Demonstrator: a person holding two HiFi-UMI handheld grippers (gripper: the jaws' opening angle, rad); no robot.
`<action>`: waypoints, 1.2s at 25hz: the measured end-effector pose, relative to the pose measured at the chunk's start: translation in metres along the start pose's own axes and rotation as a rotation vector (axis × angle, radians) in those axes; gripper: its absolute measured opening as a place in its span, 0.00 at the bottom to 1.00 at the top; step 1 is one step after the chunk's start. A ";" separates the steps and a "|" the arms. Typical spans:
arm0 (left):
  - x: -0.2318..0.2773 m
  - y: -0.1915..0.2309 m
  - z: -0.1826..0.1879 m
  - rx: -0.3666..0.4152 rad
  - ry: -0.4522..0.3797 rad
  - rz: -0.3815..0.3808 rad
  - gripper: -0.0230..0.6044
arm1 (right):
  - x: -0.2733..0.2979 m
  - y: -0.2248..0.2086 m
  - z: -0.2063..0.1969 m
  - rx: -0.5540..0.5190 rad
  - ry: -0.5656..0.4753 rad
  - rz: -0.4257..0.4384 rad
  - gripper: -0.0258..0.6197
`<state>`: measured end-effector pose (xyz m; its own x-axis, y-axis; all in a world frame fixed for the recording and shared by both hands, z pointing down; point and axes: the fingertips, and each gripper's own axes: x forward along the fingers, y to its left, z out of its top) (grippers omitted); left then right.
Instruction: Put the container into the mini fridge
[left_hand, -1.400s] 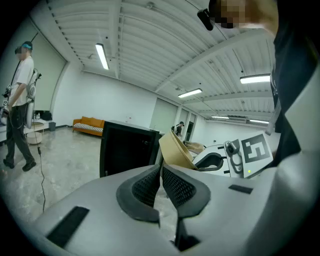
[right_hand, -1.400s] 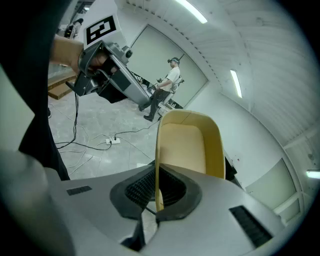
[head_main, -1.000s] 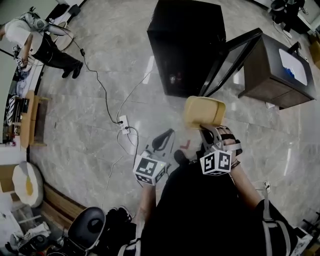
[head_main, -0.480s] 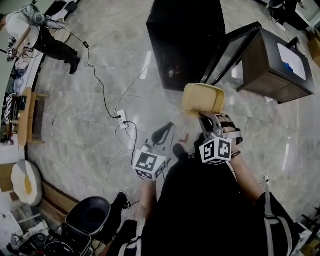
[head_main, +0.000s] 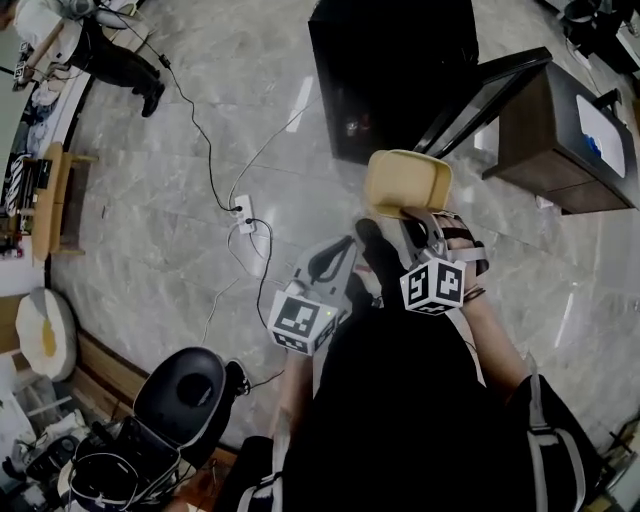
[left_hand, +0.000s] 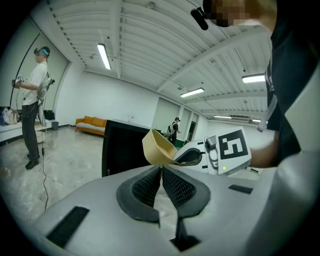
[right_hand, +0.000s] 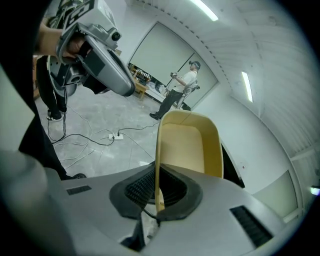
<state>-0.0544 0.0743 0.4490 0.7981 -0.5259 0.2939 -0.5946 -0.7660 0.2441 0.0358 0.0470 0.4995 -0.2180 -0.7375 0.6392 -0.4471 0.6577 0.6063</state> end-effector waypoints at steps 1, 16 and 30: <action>0.003 0.004 0.003 0.004 0.001 0.012 0.11 | 0.007 -0.003 0.001 -0.004 -0.008 0.009 0.08; 0.064 0.061 0.054 -0.011 -0.012 0.195 0.11 | 0.118 -0.086 -0.004 -0.078 -0.089 0.102 0.09; 0.109 0.097 0.069 -0.070 -0.020 0.364 0.11 | 0.228 -0.114 -0.048 -0.141 -0.044 0.215 0.09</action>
<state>-0.0179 -0.0826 0.4414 0.5347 -0.7670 0.3547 -0.8445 -0.5009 0.1898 0.0784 -0.1889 0.5987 -0.3338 -0.5824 0.7412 -0.2618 0.8127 0.5206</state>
